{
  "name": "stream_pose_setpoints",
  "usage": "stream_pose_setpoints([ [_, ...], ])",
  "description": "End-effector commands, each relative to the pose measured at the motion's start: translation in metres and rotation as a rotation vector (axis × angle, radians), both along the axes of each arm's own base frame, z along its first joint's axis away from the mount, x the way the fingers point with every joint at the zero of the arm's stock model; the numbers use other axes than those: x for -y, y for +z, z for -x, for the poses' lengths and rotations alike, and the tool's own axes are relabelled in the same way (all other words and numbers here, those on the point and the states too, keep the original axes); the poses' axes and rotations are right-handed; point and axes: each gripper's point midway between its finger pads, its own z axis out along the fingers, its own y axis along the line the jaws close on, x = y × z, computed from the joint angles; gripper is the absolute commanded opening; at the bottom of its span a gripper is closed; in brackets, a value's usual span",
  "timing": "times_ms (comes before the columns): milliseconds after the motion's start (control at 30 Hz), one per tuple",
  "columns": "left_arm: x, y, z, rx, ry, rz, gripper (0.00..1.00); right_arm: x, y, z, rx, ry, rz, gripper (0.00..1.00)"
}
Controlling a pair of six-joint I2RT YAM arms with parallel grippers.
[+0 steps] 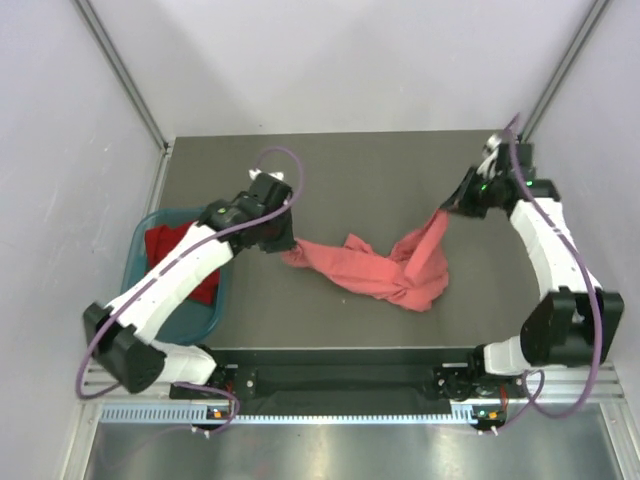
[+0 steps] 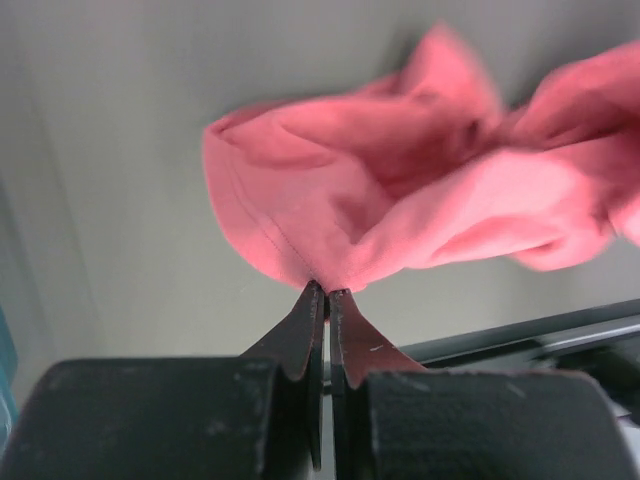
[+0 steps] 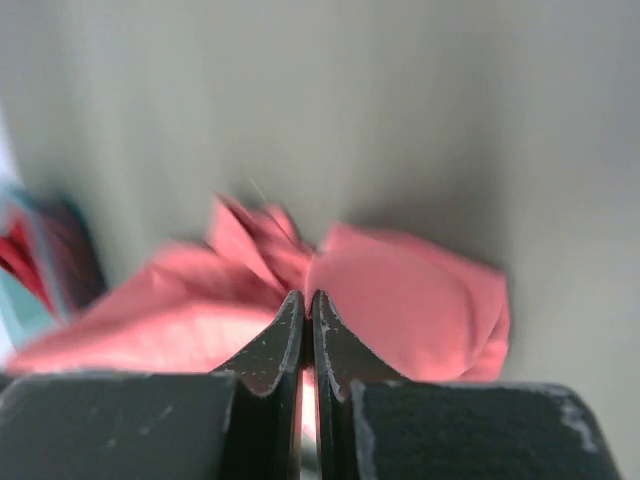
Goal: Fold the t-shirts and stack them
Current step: Flatten the tshirt out
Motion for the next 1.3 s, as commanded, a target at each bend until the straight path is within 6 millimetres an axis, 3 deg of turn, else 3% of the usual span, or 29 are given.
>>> stream_pose_setpoints([
  [0, -0.014, 0.087, -0.006, 0.238, 0.102, 0.142, 0.00, 0.039, 0.121, -0.006, 0.278, -0.210, 0.049, 0.00],
  [167, -0.027, 0.138, 0.004, 0.342, 0.169, 0.250, 0.00, 0.059, 0.202, 0.019, 0.406, -0.349, 0.020, 0.00],
  [300, -0.035, 0.178, 0.017, 0.421, 0.182, 0.337, 0.00, 0.055, 0.263, 0.051, 0.551, -0.384, -0.025, 0.00],
  [367, -0.040, 0.185, 0.022, 0.430, 0.188, 0.335, 0.00, 0.052, 0.296, 0.067, 0.637, -0.393, -0.047, 0.00],
  [533, -0.057, 0.227, 0.037, 0.519, 0.187, 0.354, 0.00, 0.046, 0.370, 0.117, 0.860, -0.400, -0.079, 0.00],
  [667, -0.071, 0.261, 0.047, 0.596, 0.191, 0.363, 0.00, 0.040, 0.414, 0.142, 0.990, -0.396, -0.121, 0.00],
  [733, -0.076, 0.269, 0.050, 0.619, 0.196, 0.363, 0.00, 0.038, 0.442, 0.156, 1.086, -0.392, -0.151, 0.00],
  [800, -0.084, 0.279, 0.050, 0.654, 0.221, 0.359, 0.00, 0.037, 0.457, 0.160, 1.139, -0.393, -0.171, 0.00],
  [933, -0.086, 0.291, 0.036, 0.717, 0.258, 0.350, 0.00, 0.037, 0.478, 0.146, 1.211, -0.382, -0.207, 0.00],
  [1033, -0.083, 0.288, 0.011, 0.752, 0.289, 0.292, 0.00, 0.041, 0.475, 0.119, 1.208, -0.384, -0.223, 0.00],
  [1133, -0.075, 0.286, -0.030, 0.811, 0.324, 0.206, 0.00, 0.045, 0.481, 0.086, 1.242, -0.371, -0.219, 0.00],
  [1167, -0.073, 0.297, -0.041, 0.857, 0.344, 0.217, 0.00, 0.047, 0.483, 0.068, 1.252, -0.366, -0.220, 0.00],
  [1233, -0.072, 0.302, -0.063, 0.887, 0.354, 0.211, 0.00, 0.048, 0.490, 0.053, 1.269, -0.363, -0.231, 0.00],
  [1267, -0.069, 0.307, -0.081, 0.909, 0.362, 0.230, 0.00, 0.052, 0.485, 0.030, 1.243, -0.367, -0.239, 0.00],
])
